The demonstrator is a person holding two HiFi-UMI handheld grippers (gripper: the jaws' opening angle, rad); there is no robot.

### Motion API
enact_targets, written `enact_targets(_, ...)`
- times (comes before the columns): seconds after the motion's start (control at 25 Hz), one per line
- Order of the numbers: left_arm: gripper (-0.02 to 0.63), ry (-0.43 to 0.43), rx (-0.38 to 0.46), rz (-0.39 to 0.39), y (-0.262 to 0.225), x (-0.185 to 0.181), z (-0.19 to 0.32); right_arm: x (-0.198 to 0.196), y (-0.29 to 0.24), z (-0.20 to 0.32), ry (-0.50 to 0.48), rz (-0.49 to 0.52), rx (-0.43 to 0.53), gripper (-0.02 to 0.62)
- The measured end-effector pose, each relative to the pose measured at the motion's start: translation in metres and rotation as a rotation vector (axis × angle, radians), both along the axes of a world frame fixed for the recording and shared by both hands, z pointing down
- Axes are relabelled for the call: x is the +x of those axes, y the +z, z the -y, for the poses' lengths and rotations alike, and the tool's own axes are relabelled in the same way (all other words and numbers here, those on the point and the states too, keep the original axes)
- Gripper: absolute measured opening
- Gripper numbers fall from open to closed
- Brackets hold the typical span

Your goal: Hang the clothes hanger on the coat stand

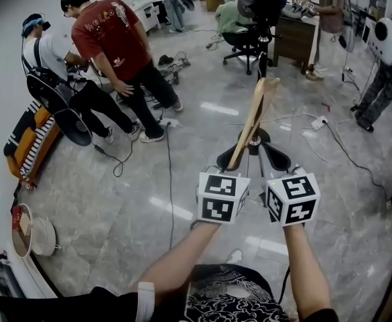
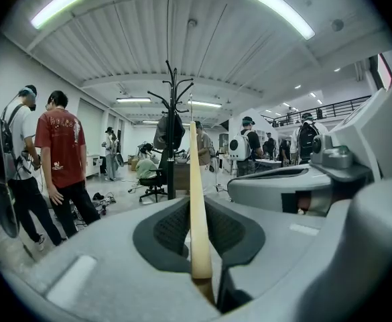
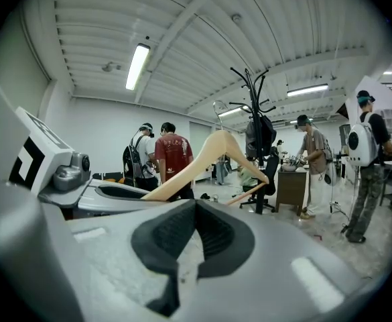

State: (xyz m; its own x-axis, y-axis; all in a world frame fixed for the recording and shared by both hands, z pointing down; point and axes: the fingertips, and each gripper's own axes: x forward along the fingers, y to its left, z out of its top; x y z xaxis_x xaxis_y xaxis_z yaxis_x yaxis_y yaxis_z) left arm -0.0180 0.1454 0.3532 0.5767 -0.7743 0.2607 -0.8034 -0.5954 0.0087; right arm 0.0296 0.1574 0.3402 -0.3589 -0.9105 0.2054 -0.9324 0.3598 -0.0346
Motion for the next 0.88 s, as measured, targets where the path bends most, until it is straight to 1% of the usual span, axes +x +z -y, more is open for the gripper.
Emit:
enact_targets(0.16, 0.054, -0.005, 0.000, 0.000, 0.001, 0.015, 0.004, 0.015, 0.000, 0.005, -0.005, -0.003, 0.000, 0.000)
enact_targets(0.36, 0.054, -0.011, -0.002, -0.004, 0.003, 0.023, 0.015, 0.025, 0.002, 0.017, -0.009, -0.006, 0.001, 0.000)
enact_targets(0.64, 0.054, -0.005, -0.009, -0.017, 0.005, 0.035, 0.045, 0.038, 0.006, 0.043, 0.000, -0.017, -0.012, 0.000)
enact_targets(0.88, 0.054, 0.022, -0.013, -0.027, 0.011, 0.037, 0.073, 0.038, 0.010, 0.071, 0.022, -0.027, -0.018, 0.000)
